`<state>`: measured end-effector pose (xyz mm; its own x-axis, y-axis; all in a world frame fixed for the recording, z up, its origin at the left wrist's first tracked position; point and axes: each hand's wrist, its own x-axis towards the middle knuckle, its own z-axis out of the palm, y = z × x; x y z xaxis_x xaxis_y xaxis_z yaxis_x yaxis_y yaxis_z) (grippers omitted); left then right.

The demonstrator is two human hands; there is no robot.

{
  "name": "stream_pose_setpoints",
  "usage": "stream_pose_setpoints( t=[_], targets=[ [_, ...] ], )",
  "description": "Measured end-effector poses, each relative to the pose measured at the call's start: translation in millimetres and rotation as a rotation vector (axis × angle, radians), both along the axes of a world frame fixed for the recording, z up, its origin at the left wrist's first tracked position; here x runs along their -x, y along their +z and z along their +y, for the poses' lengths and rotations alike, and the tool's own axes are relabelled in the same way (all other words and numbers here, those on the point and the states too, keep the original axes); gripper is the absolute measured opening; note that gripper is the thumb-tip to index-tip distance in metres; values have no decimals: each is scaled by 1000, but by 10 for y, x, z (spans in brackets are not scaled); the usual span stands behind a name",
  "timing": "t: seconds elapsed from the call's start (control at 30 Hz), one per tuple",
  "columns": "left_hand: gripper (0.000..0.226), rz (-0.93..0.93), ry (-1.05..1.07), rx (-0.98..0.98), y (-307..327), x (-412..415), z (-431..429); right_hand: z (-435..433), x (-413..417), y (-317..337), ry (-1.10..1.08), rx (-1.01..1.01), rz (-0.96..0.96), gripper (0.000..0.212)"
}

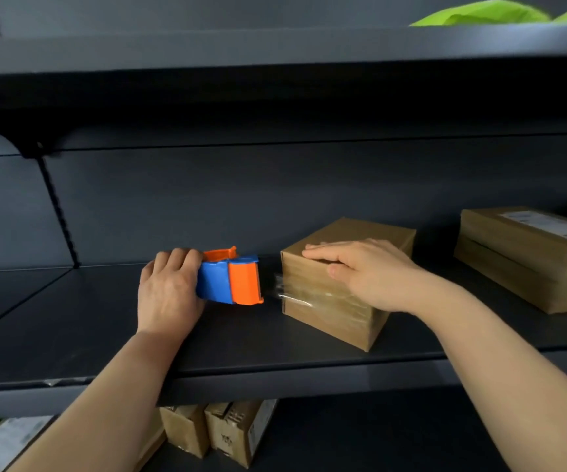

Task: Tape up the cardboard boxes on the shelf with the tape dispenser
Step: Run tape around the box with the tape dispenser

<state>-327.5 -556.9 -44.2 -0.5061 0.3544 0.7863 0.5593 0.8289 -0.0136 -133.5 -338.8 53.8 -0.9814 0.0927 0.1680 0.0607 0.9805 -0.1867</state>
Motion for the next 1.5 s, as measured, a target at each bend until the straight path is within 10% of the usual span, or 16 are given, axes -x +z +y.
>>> stream_pose_setpoints(
  t=[0.83,1.3,1.4,1.5],
  targets=[
    [58,-56,107,124,3,6,-33,221,-151,-88,11,48,109,45],
    [28,-33,135,129,35,-165,646,288,-138,-42,36,44,51,47],
    [31,-17,89,136,13,-180,658,281,-89,-138,-41,80,224,46],
    [34,-13,72,141,-14,-175,641,144,69,-498,-133,-302,670,25]
  ],
)
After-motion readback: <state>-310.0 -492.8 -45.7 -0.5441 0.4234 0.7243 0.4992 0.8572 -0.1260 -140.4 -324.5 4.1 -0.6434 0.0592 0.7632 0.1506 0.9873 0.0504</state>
